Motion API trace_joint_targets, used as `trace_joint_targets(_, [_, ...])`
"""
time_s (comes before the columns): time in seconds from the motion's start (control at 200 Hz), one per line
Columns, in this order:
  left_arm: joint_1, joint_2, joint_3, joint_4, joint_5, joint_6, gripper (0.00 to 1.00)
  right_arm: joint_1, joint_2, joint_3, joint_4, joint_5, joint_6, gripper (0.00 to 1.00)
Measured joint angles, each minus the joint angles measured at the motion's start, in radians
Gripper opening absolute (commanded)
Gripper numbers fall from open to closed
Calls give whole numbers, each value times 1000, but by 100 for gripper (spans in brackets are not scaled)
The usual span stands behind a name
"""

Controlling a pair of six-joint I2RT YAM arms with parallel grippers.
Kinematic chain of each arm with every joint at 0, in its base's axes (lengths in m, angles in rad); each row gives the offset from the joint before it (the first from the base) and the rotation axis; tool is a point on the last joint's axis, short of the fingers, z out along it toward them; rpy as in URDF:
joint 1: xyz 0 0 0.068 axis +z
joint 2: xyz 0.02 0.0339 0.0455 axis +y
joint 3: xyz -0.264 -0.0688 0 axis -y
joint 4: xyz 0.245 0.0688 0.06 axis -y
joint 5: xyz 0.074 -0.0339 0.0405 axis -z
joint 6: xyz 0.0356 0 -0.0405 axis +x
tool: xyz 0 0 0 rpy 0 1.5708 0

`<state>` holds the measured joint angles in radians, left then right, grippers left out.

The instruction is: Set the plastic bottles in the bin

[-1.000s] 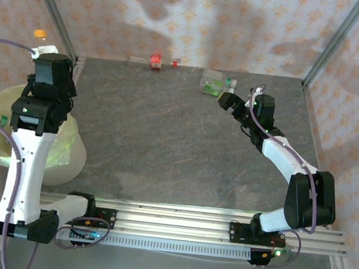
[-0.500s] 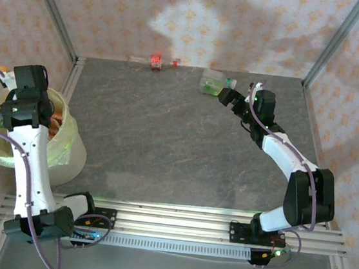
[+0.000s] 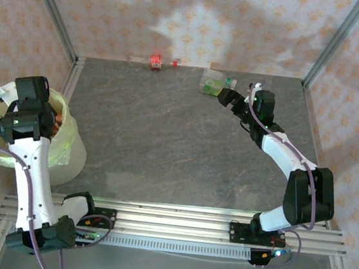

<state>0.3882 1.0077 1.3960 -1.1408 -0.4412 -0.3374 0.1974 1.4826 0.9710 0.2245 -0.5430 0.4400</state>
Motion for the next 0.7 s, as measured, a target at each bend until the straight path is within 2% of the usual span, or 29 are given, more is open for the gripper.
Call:
trace_joint_targets(0.3, [0,2,16,17,106,-39,100,0,0,0,-23,10,-11,99])
trace_joint_targets(0.565, [-2,-10,7,123,312,-138,100,0,9,8,-48,63,-10,99])
trace_joint_targets(0.636, [-37,-11,8,151,353,-180,100,-2,31,27,-50,73,-13,99])
trace_joint_targets(0.701, [-120,-4,10,179,360,-214,100,-6,65,60,-55,72,-33,100])
